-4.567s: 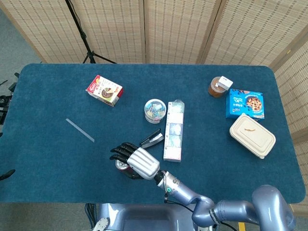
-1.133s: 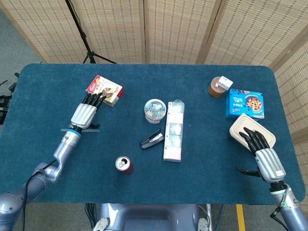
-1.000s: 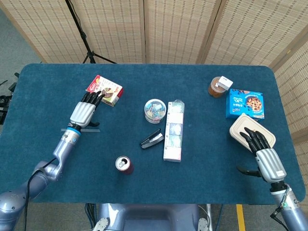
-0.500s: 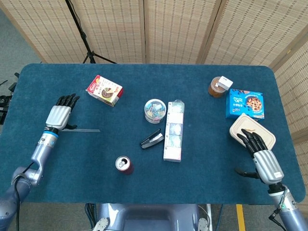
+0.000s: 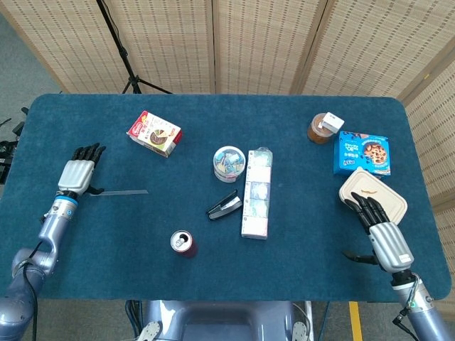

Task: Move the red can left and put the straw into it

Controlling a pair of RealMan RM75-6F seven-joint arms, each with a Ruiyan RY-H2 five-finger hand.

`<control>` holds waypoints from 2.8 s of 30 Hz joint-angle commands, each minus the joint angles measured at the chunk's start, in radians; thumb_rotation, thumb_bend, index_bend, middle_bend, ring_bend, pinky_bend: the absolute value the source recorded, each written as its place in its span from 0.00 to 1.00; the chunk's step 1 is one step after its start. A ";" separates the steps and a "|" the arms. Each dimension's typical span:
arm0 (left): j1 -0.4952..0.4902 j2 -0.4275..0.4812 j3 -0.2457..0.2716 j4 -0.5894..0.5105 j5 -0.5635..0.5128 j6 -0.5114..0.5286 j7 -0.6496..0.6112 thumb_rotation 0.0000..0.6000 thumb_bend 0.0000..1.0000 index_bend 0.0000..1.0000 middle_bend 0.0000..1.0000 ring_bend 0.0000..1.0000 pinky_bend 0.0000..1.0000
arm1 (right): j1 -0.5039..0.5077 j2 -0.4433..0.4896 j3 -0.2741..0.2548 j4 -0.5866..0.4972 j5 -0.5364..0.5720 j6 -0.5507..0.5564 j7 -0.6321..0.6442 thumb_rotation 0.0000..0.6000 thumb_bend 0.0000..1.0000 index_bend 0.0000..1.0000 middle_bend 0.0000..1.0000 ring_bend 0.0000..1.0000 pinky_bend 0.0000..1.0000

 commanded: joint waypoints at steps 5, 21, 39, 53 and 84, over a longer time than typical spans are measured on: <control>0.001 0.001 0.017 0.008 0.014 -0.013 -0.005 1.00 0.00 0.00 0.00 0.00 0.00 | -0.002 0.001 0.002 0.000 0.003 0.001 0.003 1.00 0.00 0.00 0.00 0.00 0.00; 0.052 0.078 0.088 -0.114 0.090 0.136 0.021 1.00 0.00 0.00 0.00 0.00 0.00 | -0.004 0.011 0.006 -0.001 0.003 0.005 0.017 1.00 0.00 0.00 0.00 0.00 0.00; 0.064 0.181 0.085 -0.287 0.113 0.282 0.010 1.00 0.00 0.00 0.00 0.00 0.00 | -0.003 0.014 0.011 -0.005 0.000 0.007 0.027 1.00 0.00 0.00 0.00 0.00 0.00; -0.053 0.124 0.018 -0.414 0.073 0.188 0.126 1.00 0.00 0.00 0.00 0.00 0.00 | -0.005 0.018 0.013 0.003 0.008 0.006 0.036 1.00 0.00 0.00 0.00 0.00 0.00; -0.091 -0.008 0.000 -0.186 0.020 0.074 0.140 1.00 0.00 0.00 0.00 0.00 0.00 | -0.007 0.021 0.021 0.015 0.021 0.000 0.059 1.00 0.00 0.00 0.00 0.00 0.00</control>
